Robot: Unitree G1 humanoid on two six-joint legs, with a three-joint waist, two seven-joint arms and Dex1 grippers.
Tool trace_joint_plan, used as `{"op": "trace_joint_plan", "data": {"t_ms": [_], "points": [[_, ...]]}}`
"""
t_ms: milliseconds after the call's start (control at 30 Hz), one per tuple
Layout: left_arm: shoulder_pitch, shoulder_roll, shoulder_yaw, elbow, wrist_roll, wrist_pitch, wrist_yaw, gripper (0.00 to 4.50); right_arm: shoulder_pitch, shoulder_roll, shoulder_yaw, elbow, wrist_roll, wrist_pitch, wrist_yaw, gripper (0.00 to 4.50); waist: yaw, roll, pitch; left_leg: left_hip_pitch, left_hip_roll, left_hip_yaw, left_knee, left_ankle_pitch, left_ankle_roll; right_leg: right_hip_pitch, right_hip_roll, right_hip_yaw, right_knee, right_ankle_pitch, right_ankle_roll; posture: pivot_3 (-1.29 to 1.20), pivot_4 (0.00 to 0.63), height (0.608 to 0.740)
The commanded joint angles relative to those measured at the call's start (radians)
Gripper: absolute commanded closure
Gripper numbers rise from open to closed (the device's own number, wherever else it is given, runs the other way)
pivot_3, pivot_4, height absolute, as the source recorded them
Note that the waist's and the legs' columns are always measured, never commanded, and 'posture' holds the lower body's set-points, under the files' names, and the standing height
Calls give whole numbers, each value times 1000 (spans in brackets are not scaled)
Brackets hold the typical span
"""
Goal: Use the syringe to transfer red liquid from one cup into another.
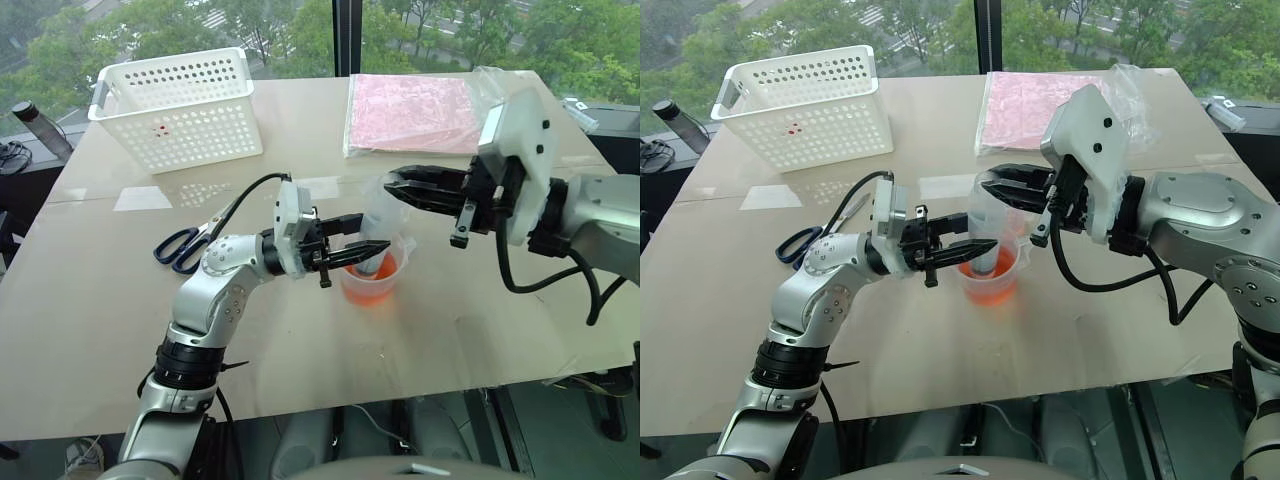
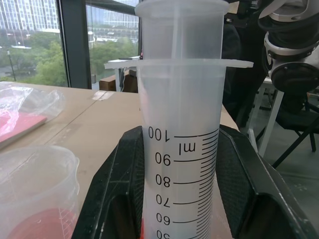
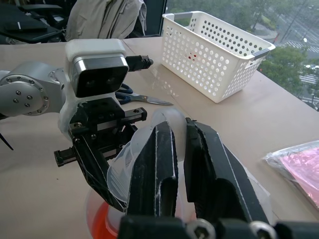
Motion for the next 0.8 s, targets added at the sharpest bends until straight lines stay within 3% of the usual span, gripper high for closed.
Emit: {"op": "trace_joint_plan", "data": {"t_ms": [33, 167, 467, 567, 667, 800], "points": [[18, 17, -31, -41, -4, 7, -42, 3091, -46, -27, -128, 34, -49, -39, -31, 4460, 0, 0, 0, -1, 0, 0, 0, 0, 0, -1, 0, 0, 0, 0, 0, 0, 150, 740], [17, 18, -31, -42, -4, 6, -44, 3091, -47, -27, -128, 36, -49, -38, -28, 4460, 0, 0, 0, -12, 0, 0, 2, 3, -4, -12, 0, 0, 3, 0, 0, 0, 150, 740], [20, 13, -31, -44, -2, -2, -41, 3091, -45, -29, -130, 33, -39, -35, -21, 4460, 0, 0, 0, -12, 0, 0, 2, 2, -4, -12, 1, 0, 2, 0, 0, 0, 150, 740], [17, 0, -27, -39, 0, -25, -38, 3091, -30, -21, -135, 43, 37, -21, 19, 4460, 1, 0, 0, -12, 0, 0, 2, 2, -4, -12, 1, 0, 2, 0, 0, 0, 150, 740], [9, -9, -18, -39, -5, -37, -32, 3091, 38, -45, -156, 6, 57, -35, 80, 3296, 4, 0, 0, -12, 0, 0, 2, 2, -4, -11, 0, 0, 1, 0, 0, 0, 150, 740], [2, -12, -5, -45, -15, -34, -27, 3091, 175, -99, -181, -76, -53, -109, 169, 1140, 2, 0, 0, -12, 0, 0, 2, 2, -4, -11, 0, 0, 1, 0, 0, 0, 150, 740]]}}
